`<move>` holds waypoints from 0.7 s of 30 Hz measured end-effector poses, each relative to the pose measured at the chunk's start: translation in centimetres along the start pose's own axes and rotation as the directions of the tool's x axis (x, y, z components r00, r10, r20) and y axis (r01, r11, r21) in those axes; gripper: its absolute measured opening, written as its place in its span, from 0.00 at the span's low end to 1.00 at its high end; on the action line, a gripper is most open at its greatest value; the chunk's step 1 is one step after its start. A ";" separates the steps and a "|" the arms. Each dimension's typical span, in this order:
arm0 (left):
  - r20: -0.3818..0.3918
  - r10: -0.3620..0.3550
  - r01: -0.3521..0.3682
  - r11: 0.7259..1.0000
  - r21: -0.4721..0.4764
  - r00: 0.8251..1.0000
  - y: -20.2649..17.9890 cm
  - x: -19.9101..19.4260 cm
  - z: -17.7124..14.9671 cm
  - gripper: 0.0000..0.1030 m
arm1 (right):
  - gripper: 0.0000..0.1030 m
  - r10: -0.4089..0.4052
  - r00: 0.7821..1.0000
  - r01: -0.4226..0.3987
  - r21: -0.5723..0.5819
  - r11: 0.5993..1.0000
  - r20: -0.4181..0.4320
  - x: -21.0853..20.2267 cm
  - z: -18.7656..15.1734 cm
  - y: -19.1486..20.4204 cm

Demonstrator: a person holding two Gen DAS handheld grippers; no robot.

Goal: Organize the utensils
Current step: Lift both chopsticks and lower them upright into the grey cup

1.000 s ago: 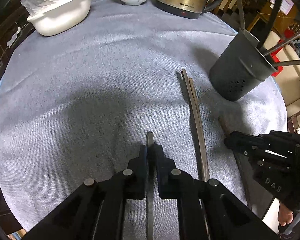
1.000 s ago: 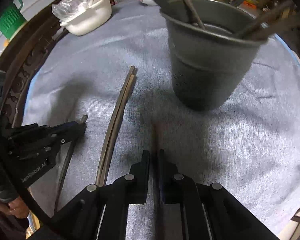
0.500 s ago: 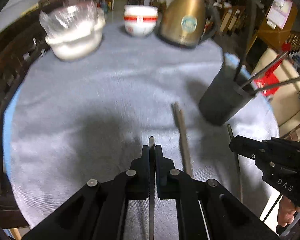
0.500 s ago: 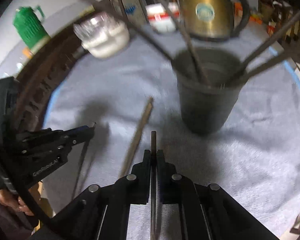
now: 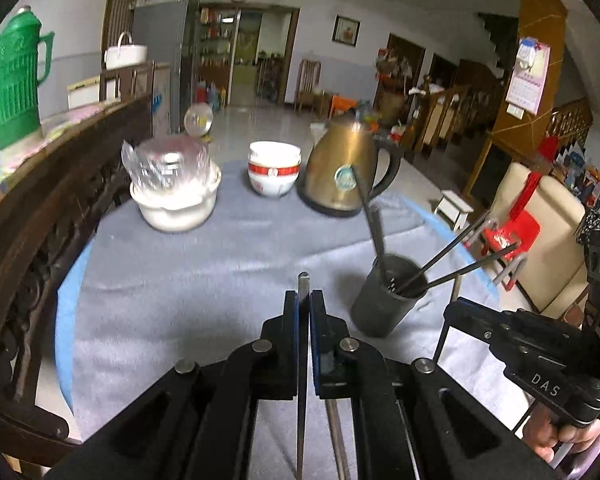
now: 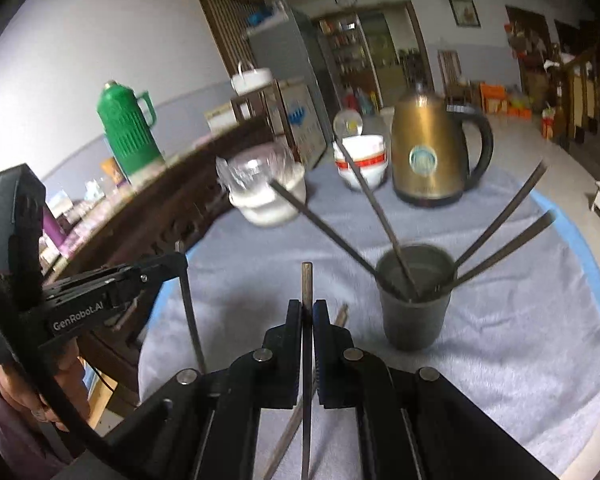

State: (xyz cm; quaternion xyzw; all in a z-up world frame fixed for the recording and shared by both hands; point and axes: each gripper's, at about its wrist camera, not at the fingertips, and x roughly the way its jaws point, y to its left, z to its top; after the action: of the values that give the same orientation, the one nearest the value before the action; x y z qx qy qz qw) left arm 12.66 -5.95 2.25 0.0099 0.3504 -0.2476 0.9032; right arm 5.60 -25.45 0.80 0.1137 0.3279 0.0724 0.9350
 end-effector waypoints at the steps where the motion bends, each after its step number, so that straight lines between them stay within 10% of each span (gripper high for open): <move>1: 0.014 -0.002 0.002 1.000 0.001 1.000 -0.2 -0.5 0.1 0.05 | 0.06 0.001 1.000 -0.001 -0.002 1.000 0.023 -0.7 0.2 0.2; 21: 0.144 -0.006 0.006 1.000 -0.002 0.990 -2.9 -4.1 2.8 0.05 | 0.06 -0.033 0.971 0.026 0.031 0.999 0.239 -6.8 1.6 0.4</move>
State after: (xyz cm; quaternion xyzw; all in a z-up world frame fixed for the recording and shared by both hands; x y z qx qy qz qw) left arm 10.53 -7.24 7.38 -0.0100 0.2847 -0.2501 0.9254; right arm 1.28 -26.77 6.14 0.1297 0.2156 0.0395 0.9670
